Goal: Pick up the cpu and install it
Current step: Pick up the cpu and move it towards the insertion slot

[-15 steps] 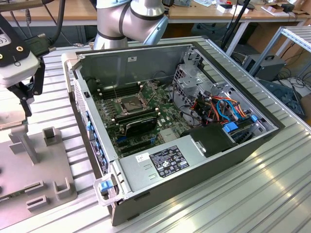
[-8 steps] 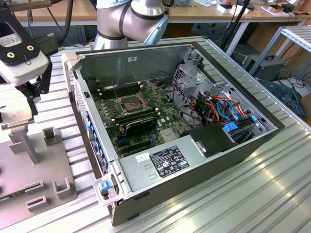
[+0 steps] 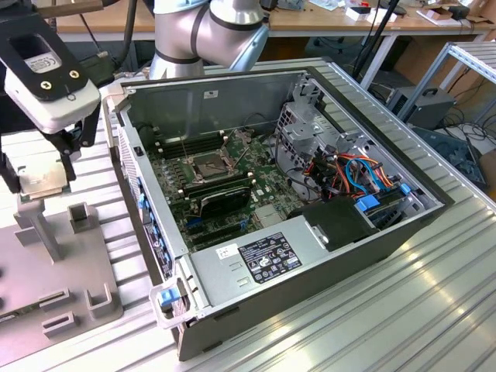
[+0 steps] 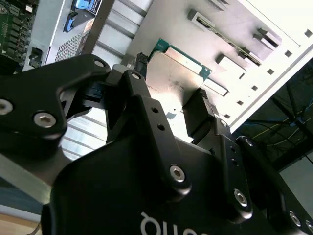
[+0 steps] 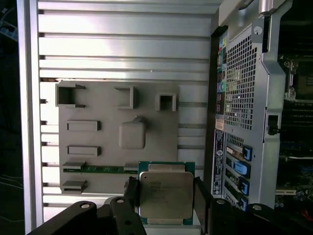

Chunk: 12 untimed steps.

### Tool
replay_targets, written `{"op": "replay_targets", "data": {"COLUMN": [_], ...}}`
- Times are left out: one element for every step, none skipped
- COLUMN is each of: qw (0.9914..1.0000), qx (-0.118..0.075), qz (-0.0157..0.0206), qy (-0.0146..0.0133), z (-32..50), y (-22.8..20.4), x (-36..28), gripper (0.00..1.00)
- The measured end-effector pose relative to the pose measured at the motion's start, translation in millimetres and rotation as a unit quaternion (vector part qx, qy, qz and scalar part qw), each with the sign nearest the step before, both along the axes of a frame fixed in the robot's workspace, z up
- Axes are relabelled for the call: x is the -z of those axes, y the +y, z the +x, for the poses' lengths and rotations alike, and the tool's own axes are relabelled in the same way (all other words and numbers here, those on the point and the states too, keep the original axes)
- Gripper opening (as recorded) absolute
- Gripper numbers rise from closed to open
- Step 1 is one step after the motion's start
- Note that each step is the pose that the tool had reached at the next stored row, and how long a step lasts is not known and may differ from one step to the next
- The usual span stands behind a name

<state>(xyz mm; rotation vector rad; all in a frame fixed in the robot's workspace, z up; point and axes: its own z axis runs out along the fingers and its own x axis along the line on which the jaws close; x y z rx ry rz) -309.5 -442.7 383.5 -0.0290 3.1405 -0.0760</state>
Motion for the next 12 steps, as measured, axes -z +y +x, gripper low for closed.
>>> {"op": "replay_targets", "data": {"qw": [1.0,1.0,1.0,1.0,1.0,1.0,1.0,1.0,1.0,1.0,1.0,1.0], "qx": [0.0,0.0,0.0,0.0,0.0,0.0,0.0,0.0,0.0,0.0,0.0,0.0], "qz": [0.0,0.0,0.0,0.0,0.0,0.0,0.0,0.0,0.0,0.0,0.0,0.0], "qy": [0.0,0.0,0.0001,0.0001,0.0001,0.0001,0.0,0.0,0.0,0.0,0.0,0.0001], "z": [16.9,22.8,22.8,22.8,23.0,23.0,23.0,23.0,23.1,23.8,24.5,25.3], "y": [0.0,0.0,0.0,0.0,0.0,0.0,0.0,0.0,0.0,0.0,0.0,0.0], "x": [0.0,0.0,-0.1,-0.1,-0.1,-0.1,0.0,0.0,0.0,0.0,0.0,-0.1], "gripper": [0.55,0.55,0.55,0.55,0.55,0.55,0.55,0.55,0.55,0.55,0.55,0.55]}}
